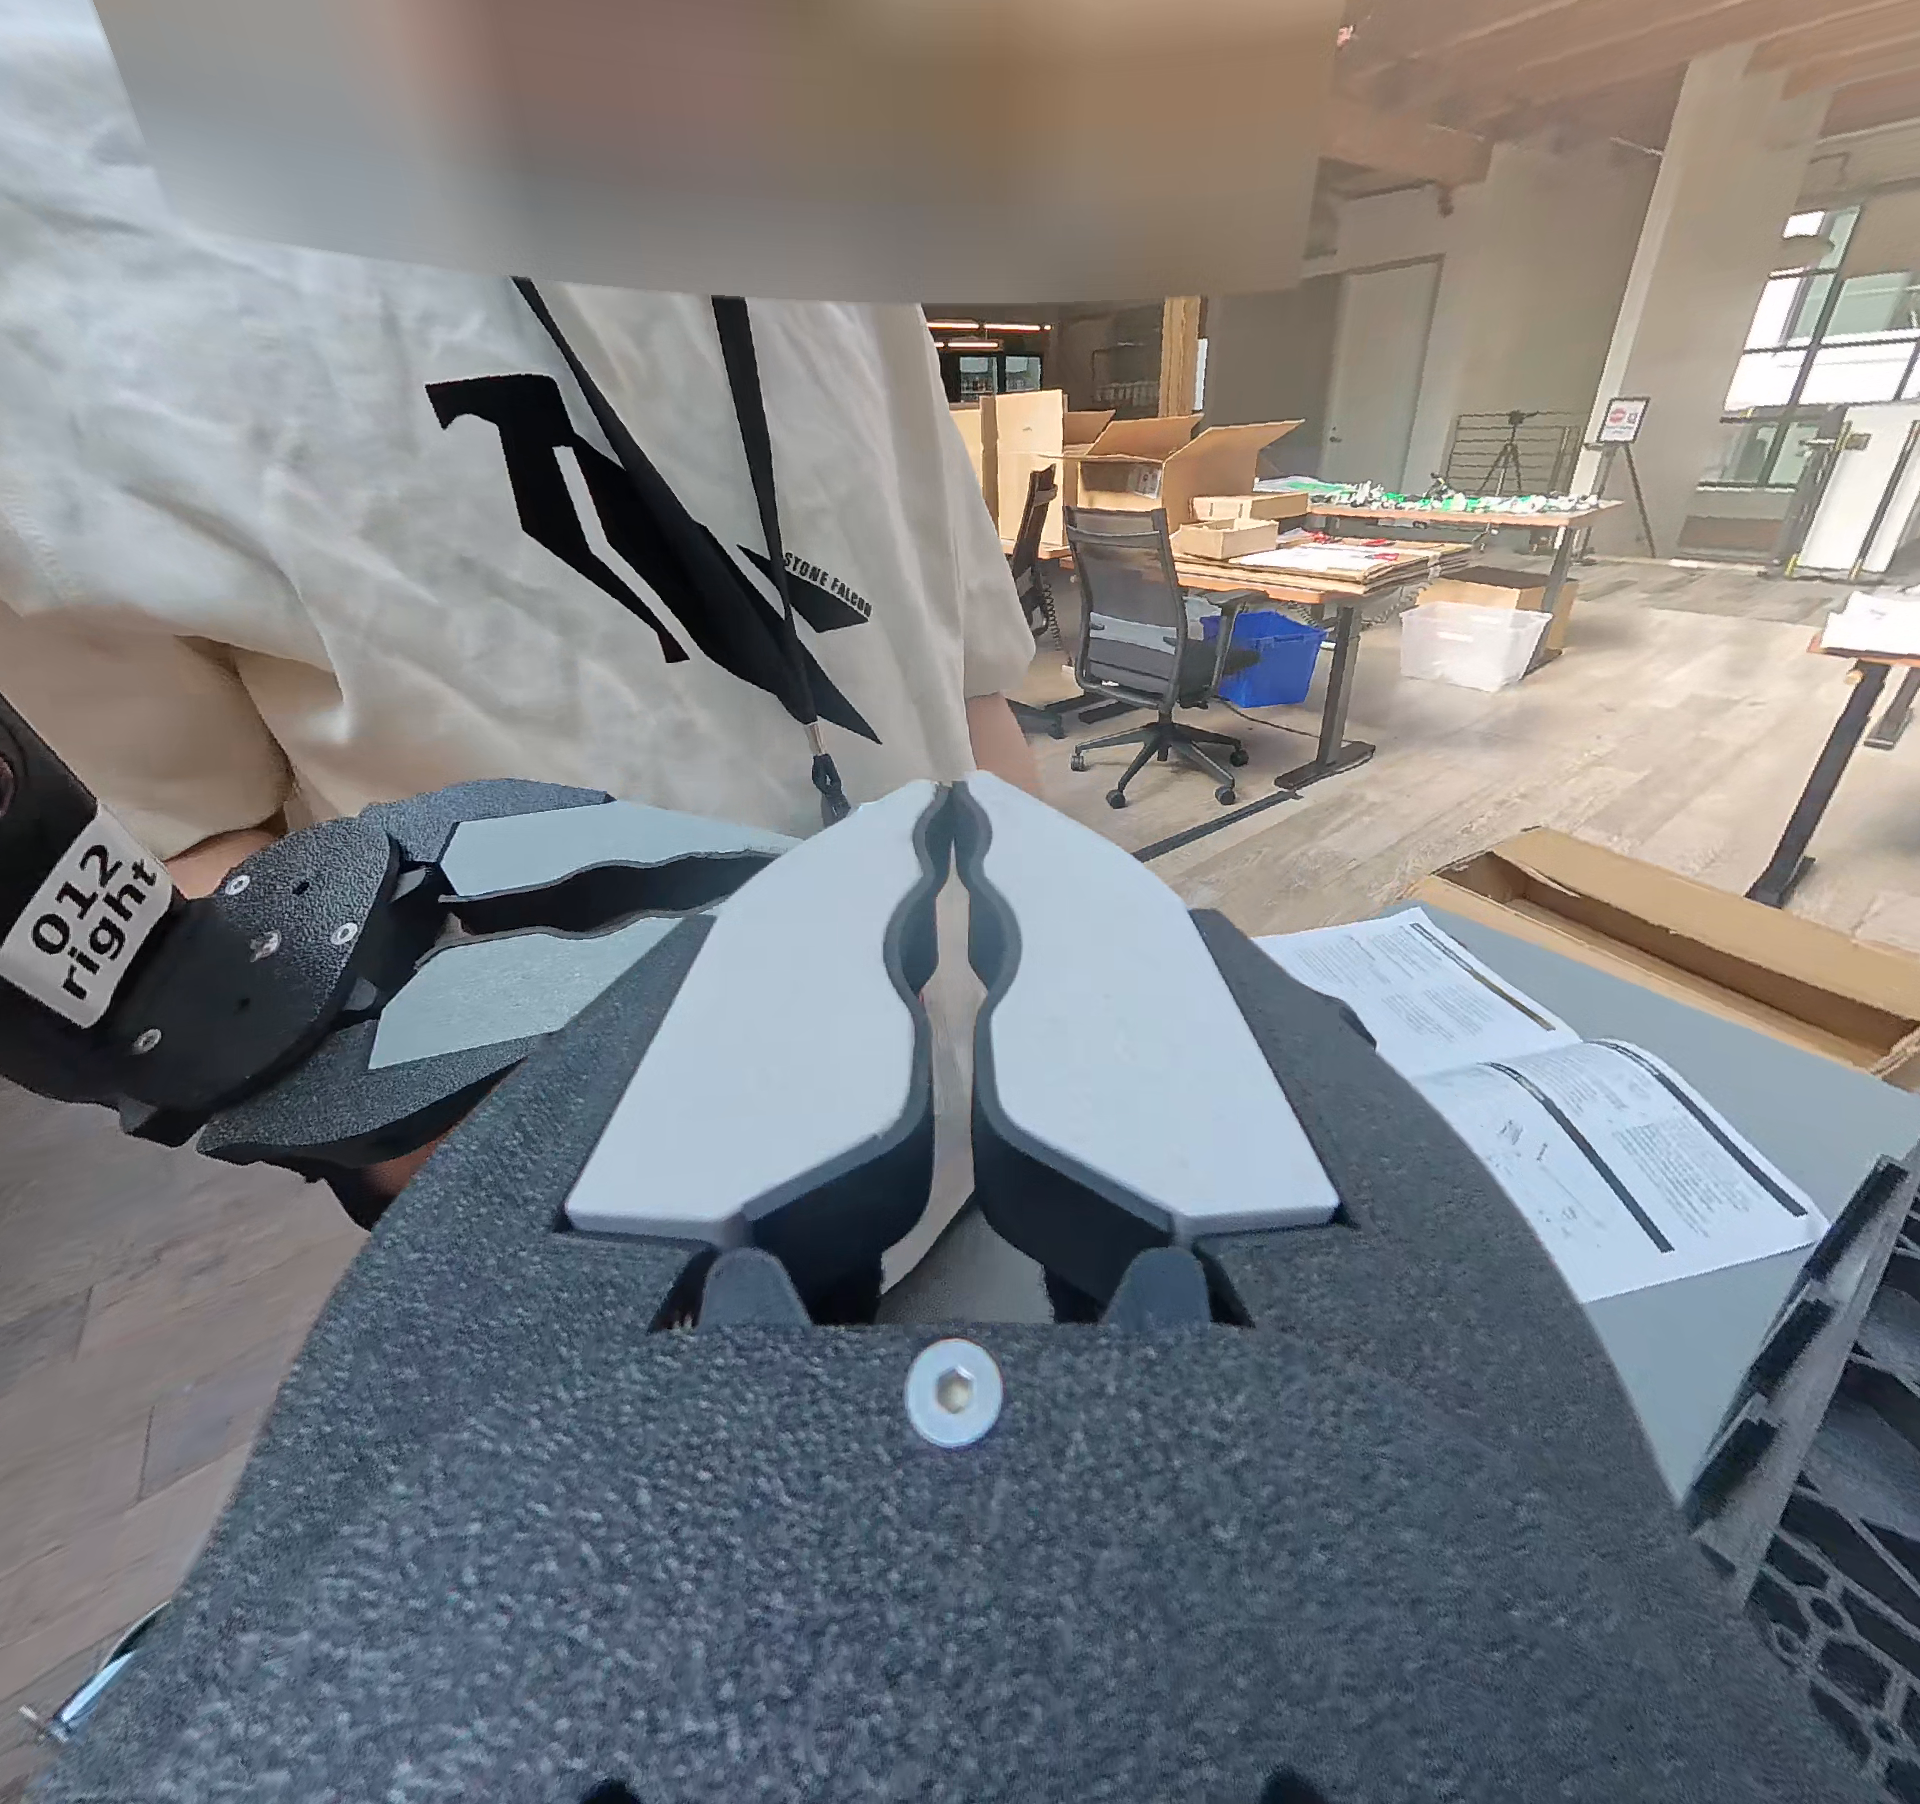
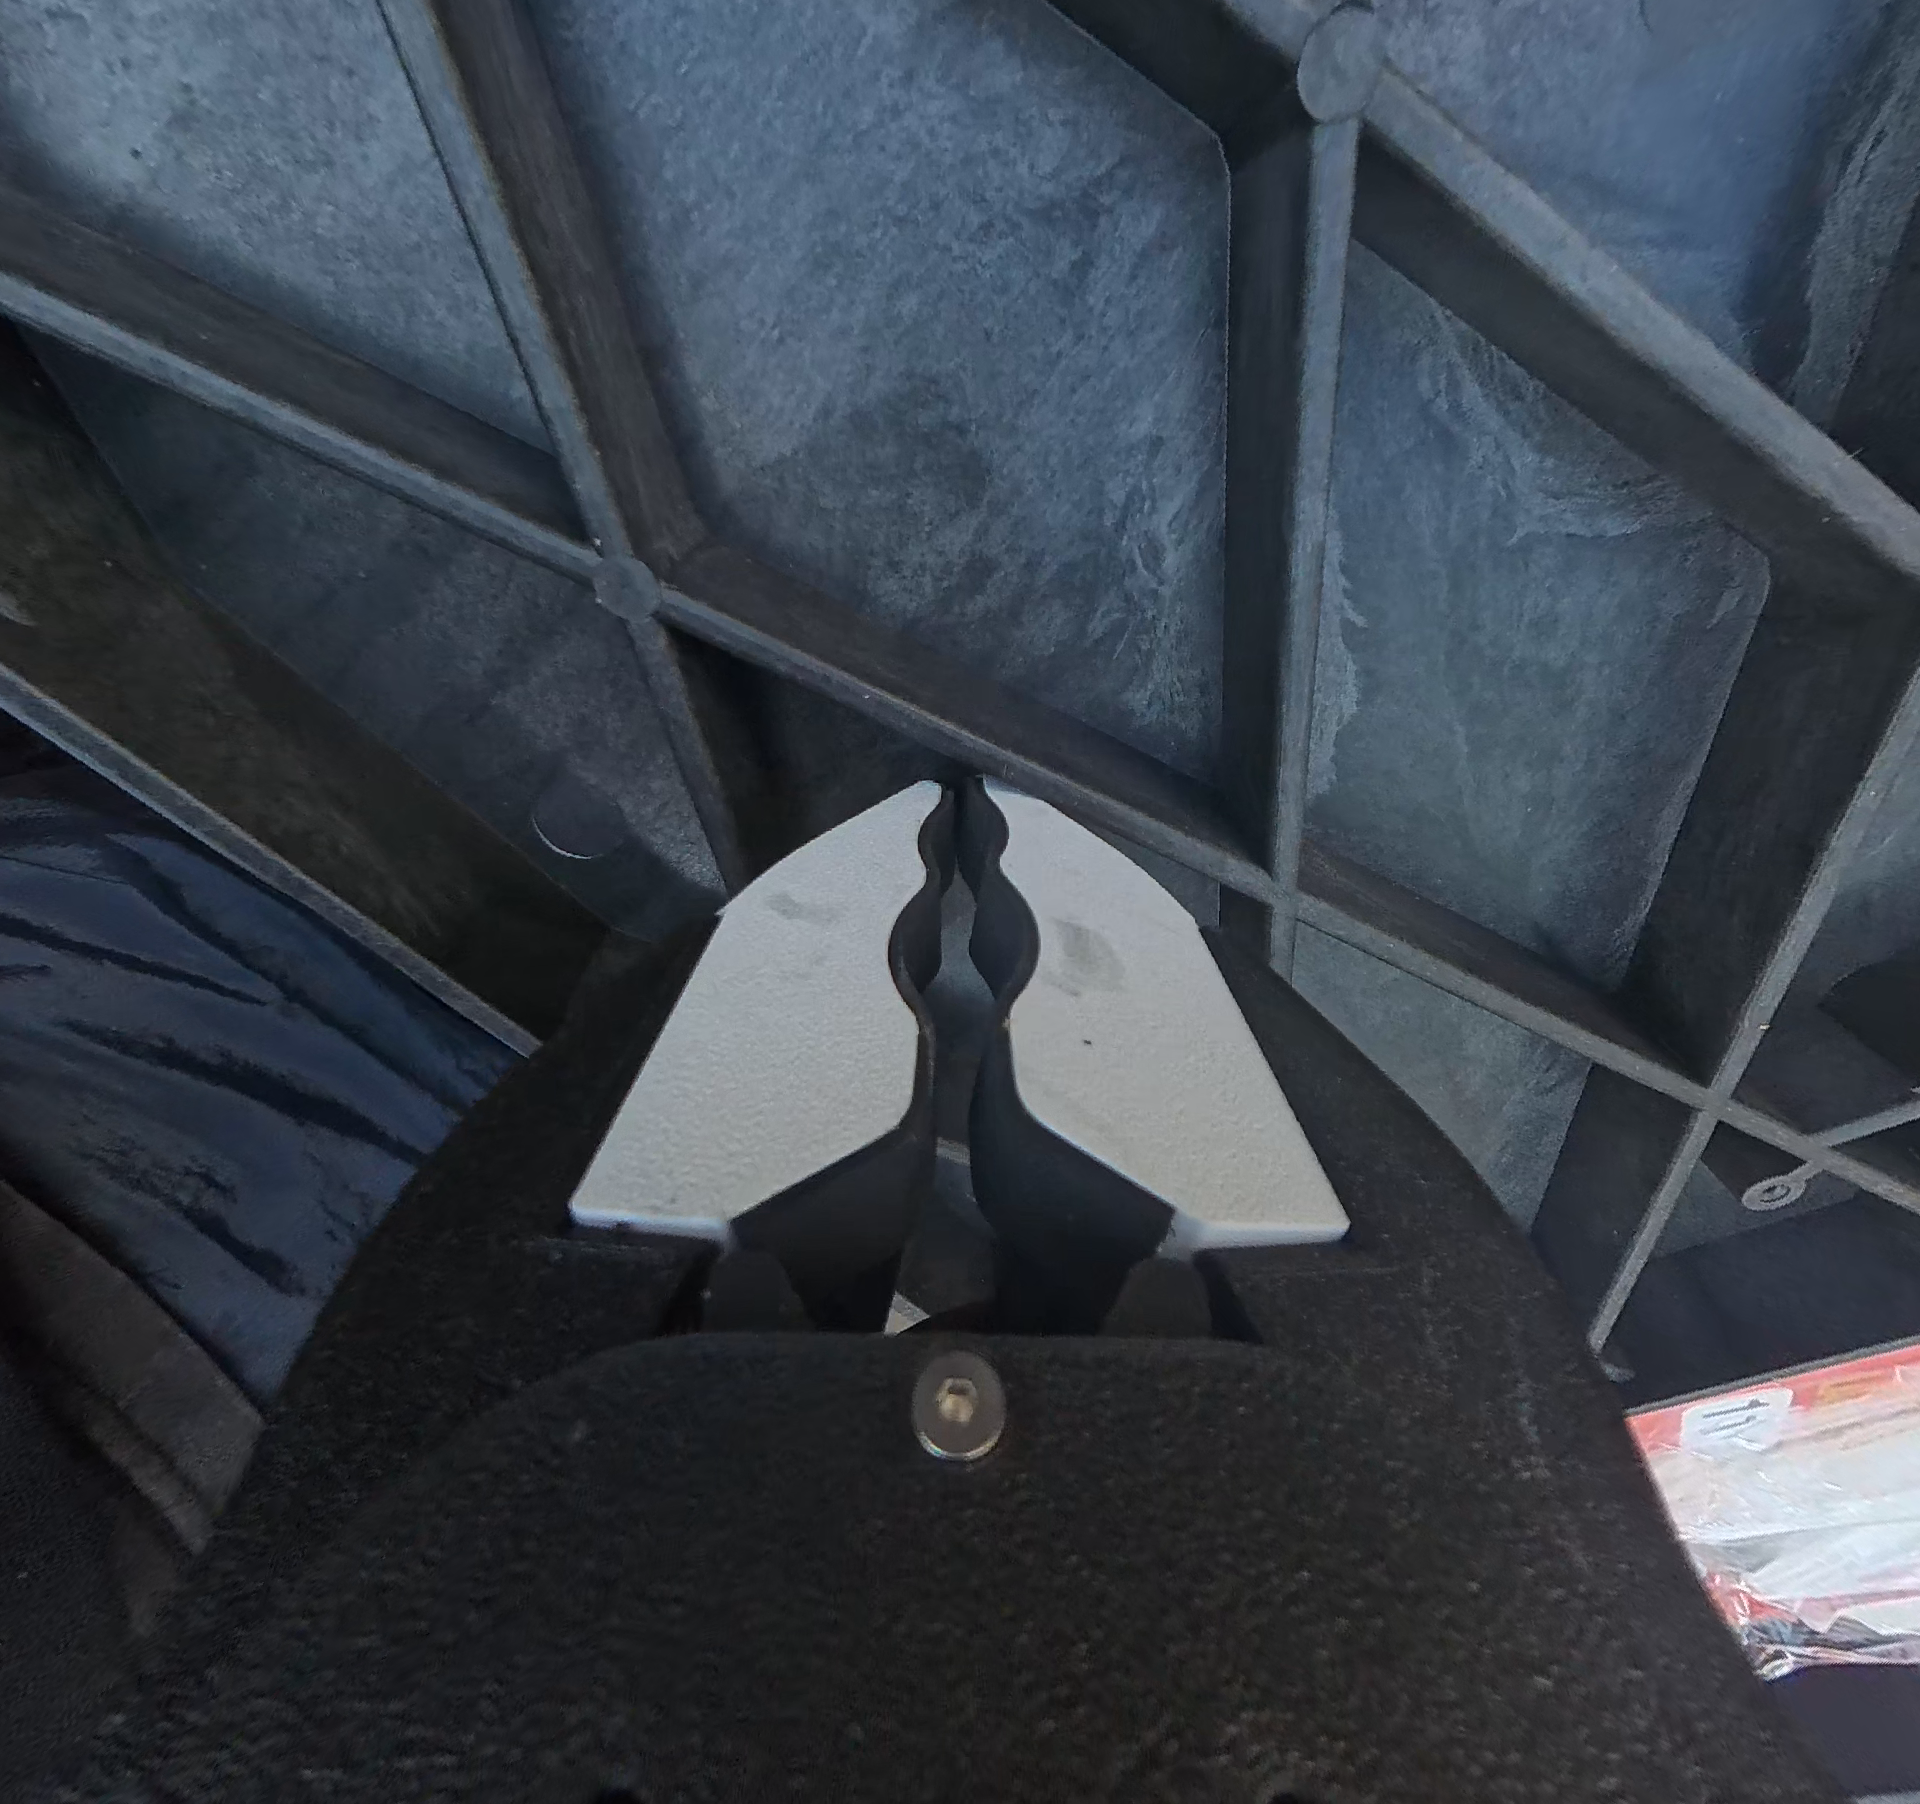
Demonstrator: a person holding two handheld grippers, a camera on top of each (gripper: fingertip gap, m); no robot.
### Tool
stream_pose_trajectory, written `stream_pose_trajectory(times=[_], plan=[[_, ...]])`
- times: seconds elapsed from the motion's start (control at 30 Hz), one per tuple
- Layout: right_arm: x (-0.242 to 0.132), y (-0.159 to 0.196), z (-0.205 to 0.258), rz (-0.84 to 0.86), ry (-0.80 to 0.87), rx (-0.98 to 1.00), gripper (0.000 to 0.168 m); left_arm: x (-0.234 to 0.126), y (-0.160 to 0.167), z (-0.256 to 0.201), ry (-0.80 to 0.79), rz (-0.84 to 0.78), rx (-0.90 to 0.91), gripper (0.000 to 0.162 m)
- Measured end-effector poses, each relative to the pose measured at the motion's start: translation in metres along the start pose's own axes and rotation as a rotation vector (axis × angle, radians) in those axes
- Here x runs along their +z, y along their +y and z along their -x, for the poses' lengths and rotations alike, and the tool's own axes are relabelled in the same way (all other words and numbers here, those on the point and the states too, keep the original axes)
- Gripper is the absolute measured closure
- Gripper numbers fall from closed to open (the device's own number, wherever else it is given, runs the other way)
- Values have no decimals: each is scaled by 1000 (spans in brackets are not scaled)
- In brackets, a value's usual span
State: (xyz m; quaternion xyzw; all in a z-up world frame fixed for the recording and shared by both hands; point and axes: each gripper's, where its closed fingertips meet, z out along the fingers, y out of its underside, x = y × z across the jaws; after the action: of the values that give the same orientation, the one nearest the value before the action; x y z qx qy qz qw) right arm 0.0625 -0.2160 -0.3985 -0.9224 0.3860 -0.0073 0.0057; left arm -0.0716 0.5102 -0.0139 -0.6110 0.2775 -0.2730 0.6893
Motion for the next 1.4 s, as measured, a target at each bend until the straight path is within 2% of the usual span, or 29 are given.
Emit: stream_pose_trajectory(times=[0.03,0.13,0.2,0.3,0.4,0.47,0.57,0.67,0.77,0.83,0.9,0.97,1.03,1.13,1.23,1.33,1.4], plan=[[0,0,0,0,1,1,168,0,4,0,-2,19,-1,162],[0,0,0,0,2,-3,168,2,5,-5,-2,36,15,162],[0,0,0,0,2,-3,168,9,25,-4,-10,144,-16,162],[0,0,0,-2,-2,-7,168,8,21,-11,1,118,-2,162],[0,0,0,-1,1,-3,168,12,37,-22,32,192,8,162],[0,0,0,-3,-1,-5,168,12,32,-40,88,159,49,162],[0,0,0,-2,-1,-4,168,15,53,-70,174,249,25,162],[0,0,0,-4,-3,-7,168,15,54,-103,238,234,95,162],[0,0,0,-3,-1,-4,168,14,73,-133,331,313,26,162],[0,0,0,-5,-1,-3,168,11,82,-151,376,330,57,162],[0,0,0,-7,0,1,168,4,113,-174,471,460,38,162],[0,0,0,-8,2,3,168,0,157,-188,506,593,-18,162],[0,0,0,-13,0,2,168,1,194,-196,499,641,-93,162],[0,0,0,-17,-5,6,168,13,240,-193,397,677,-375,162],[0,0,0,-13,1,5,168,25,274,-178,235,640,-706,162],[0,0,0,-9,13,1,168,29,299,-171,128,564,-856,162],[0,0,0,-8,22,-3,168,36,297,-169,109,449,-949,162]])
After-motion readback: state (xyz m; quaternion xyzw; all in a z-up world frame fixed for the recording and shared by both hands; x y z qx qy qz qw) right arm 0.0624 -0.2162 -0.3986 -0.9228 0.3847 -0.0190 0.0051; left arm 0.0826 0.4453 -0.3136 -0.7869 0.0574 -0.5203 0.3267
